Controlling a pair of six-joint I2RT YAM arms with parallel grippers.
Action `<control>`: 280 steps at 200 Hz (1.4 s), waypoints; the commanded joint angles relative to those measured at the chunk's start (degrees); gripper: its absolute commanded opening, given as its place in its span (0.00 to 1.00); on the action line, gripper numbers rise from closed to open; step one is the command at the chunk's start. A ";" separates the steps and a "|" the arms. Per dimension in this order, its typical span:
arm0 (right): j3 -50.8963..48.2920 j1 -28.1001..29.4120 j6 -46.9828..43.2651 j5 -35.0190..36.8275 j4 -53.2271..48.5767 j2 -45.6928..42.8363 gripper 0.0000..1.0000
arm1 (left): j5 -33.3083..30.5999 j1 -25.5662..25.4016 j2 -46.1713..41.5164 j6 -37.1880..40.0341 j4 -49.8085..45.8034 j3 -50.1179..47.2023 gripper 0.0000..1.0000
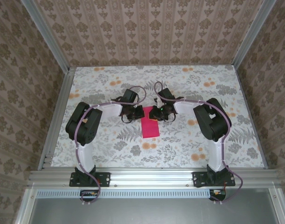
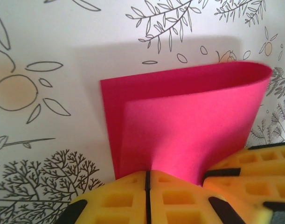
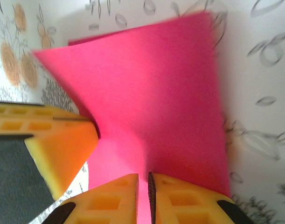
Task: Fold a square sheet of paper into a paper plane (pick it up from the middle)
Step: Fold the square sheet of paper in half at the center of the table.
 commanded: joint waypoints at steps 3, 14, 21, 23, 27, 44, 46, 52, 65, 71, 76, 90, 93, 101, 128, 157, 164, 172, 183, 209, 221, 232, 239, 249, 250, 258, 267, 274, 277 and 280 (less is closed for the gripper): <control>-0.74 -0.26 2.01 -0.11 1.88 0.90 0.17 | -1.79 -0.54 1.96 0.60 -4.24 -2.76 0.09; -0.29 -0.09 2.51 -0.96 2.56 -0.48 0.17 | -1.97 -0.54 1.92 0.63 -4.33 -2.73 0.09; 0.24 -0.09 2.59 -0.82 2.57 -1.49 0.17 | -2.05 -0.54 1.92 0.67 -4.45 -2.65 0.09; 0.36 -0.09 2.65 -0.80 2.60 -1.81 0.17 | -2.06 -0.54 1.85 0.68 -4.47 -2.57 0.09; 0.67 -0.09 2.70 -0.73 2.55 -2.28 0.17 | -2.12 -0.54 1.91 0.60 -4.46 -2.59 0.09; 1.99 -0.33 2.61 -0.55 2.40 -3.06 0.17 | -2.21 -0.54 1.83 0.51 -4.58 -2.48 0.09; 2.18 -0.35 2.56 -0.53 2.29 -2.98 0.17 | -2.18 -0.54 1.83 0.55 -4.59 -2.48 0.09; 2.77 -0.43 2.35 -0.37 2.02 -2.55 0.18 | -2.14 -0.54 1.83 0.50 -4.59 -2.49 0.09; 3.78 -0.77 2.11 0.07 1.37 -1.16 0.17 | -2.21 -0.54 1.82 0.56 -4.63 -2.63 0.09; 4.16 -0.94 2.12 0.16 1.33 -0.55 0.18 | -2.23 -0.54 1.83 0.58 -4.68 -2.62 0.09; 4.35 -1.00 2.16 0.26 1.38 -0.09 0.18 | -2.23 -0.54 1.83 0.59 -4.68 -2.70 0.09; 5.03 -1.31 2.05 0.82 1.50 0.84 0.17 | -2.23 -0.54 1.83 0.61 -4.76 -2.66 0.09; 5.20 -1.33 2.02 0.99 1.47 1.03 0.18 | -2.23 -0.54 1.83 0.60 -4.72 -2.67 0.09; 5.69 -1.47 1.88 1.35 1.38 1.60 0.18 | -2.23 -0.54 1.76 0.63 -4.85 -2.69 0.09; 6.81 -1.74 0.84 3.16 0.25 3.53 0.18 | -2.23 -0.54 1.74 0.77 -5.16 -2.54 0.09; 6.34 -2.19 0.45 5.28 -0.23 5.05 0.18 | -2.32 -0.54 1.74 0.76 -5.21 -2.53 0.09; 6.23 -2.19 0.41 5.66 -0.28 5.25 0.18 | -2.26 -0.54 1.78 0.76 -5.25 -2.54 0.09; 6.34 -2.27 0.41 5.90 -0.42 5.39 0.18 | -2.24 -0.54 1.83 0.78 -5.23 -2.53 0.09; 6.77 -2.29 0.36 5.69 -0.69 5.21 0.18 | -2.24 -0.54 1.83 0.77 -5.29 -2.44 0.09; 7.50 -2.28 0.67 3.30 0.33 2.83 0.18 | -2.23 -0.54 1.83 0.95 -5.70 -2.17 0.09; 7.85 -2.29 0.66 2.99 0.85 1.96 0.18 | -2.19 -0.54 1.76 0.94 -5.82 -2.17 0.08; 8.17 -2.42 0.57 3.01 1.15 1.84 0.19 | -2.23 -0.54 1.69 1.03 -5.90 -2.11 0.09; 8.31 -2.53 0.73 3.28 1.28 2.28 0.19 | -2.25 -0.54 1.72 1.03 -5.84 -2.19 0.09; 8.81 -2.79 0.94 3.29 1.23 3.29 0.18 | -2.23 -0.53 1.61 1.03 -5.82 -2.17 0.09; 8.83 -2.71 0.95 3.27 1.21 3.41 0.18 | -2.19 -0.54 1.59 1.03 -5.87 -2.14 0.09; 9.19 -2.87 1.20 3.24 1.31 4.22 0.18 | -2.19 -0.54 1.61 1.03 -5.91 -2.19 0.09; 9.48 -2.98 1.01 3.43 1.34 4.94 0.18 | -2.22 -0.54 1.57 1.03 -6.00 -2.15 0.09; 9.76 -2.94 0.95 3.72 1.17 5.54 0.18 | -2.23 -0.54 1.48 1.03 -6.07 -2.19 0.09; 9.87 -2.97 0.89 3.87 1.06 5.75 0.18 | -2.23 -0.54 1.48 1.05 -6.08 -2.19 0.09; 10.05 -2.99 0.80 4.02 1.00 5.95 0.18 | -2.26 -0.54 1.39 1.03 -6.01 -2.19 0.09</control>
